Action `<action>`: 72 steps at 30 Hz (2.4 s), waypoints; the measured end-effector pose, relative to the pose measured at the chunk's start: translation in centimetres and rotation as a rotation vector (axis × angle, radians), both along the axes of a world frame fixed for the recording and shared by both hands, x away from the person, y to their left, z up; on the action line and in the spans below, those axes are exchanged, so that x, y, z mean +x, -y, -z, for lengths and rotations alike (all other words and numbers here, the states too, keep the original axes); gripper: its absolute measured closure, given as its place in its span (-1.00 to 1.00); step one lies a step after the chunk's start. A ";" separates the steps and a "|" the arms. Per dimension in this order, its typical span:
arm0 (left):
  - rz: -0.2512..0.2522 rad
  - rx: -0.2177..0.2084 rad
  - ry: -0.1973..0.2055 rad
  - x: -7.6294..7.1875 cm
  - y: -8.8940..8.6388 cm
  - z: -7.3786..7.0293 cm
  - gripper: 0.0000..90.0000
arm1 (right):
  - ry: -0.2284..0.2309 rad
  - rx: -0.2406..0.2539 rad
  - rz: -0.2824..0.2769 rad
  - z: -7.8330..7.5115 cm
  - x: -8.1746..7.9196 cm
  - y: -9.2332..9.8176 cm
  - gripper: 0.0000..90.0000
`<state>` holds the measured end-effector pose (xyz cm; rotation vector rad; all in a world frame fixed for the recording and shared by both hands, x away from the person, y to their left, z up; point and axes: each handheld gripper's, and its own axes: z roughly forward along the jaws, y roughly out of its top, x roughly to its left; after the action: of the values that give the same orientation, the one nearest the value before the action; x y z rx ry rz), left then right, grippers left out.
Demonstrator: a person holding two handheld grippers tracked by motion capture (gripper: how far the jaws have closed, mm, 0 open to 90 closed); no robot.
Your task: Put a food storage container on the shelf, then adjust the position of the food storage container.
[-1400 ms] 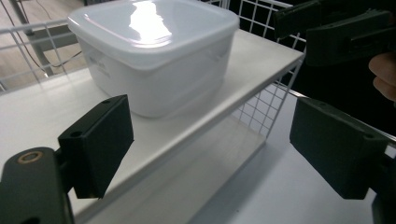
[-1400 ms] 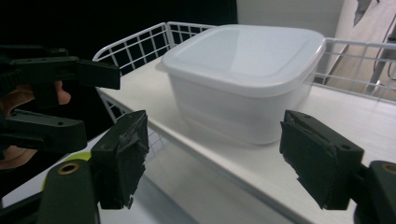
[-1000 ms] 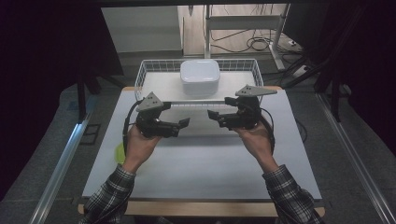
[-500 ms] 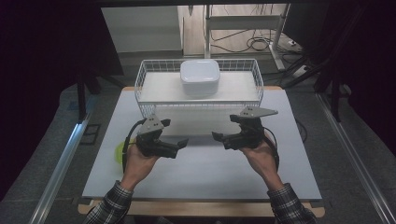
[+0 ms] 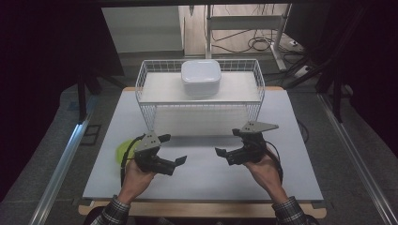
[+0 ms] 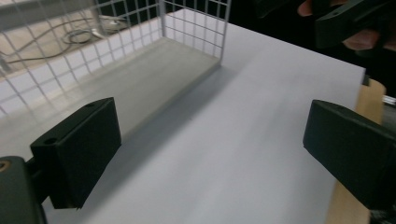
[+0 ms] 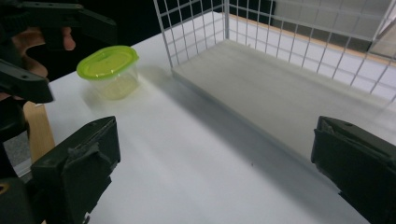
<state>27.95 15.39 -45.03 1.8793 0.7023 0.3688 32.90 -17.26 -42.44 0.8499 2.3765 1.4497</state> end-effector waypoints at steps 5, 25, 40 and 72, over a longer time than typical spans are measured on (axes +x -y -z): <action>-0.030 -0.004 -0.017 -0.7 -0.5 1.7 -0.89 | -0.016 0.013 0.020 1.7 -0.8 0.6 -0.95; -0.082 0.101 -0.090 -2.9 -0.2 5.9 -0.93 | -0.072 -0.041 0.049 6.1 -3.7 2.9 -0.92; -0.129 0.130 -0.133 -2.0 -1.0 5.1 -0.70 | -0.078 -0.085 0.064 7.1 -3.6 2.8 -0.90; -0.579 0.066 -0.122 -1.1 -15.5 4.3 1.00 | -0.076 -0.098 0.079 7.5 -3.3 2.6 -0.89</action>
<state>26.81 30.90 -49.30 1.7427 1.3346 0.6514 29.56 -19.85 -49.98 0.9787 2.4166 1.2819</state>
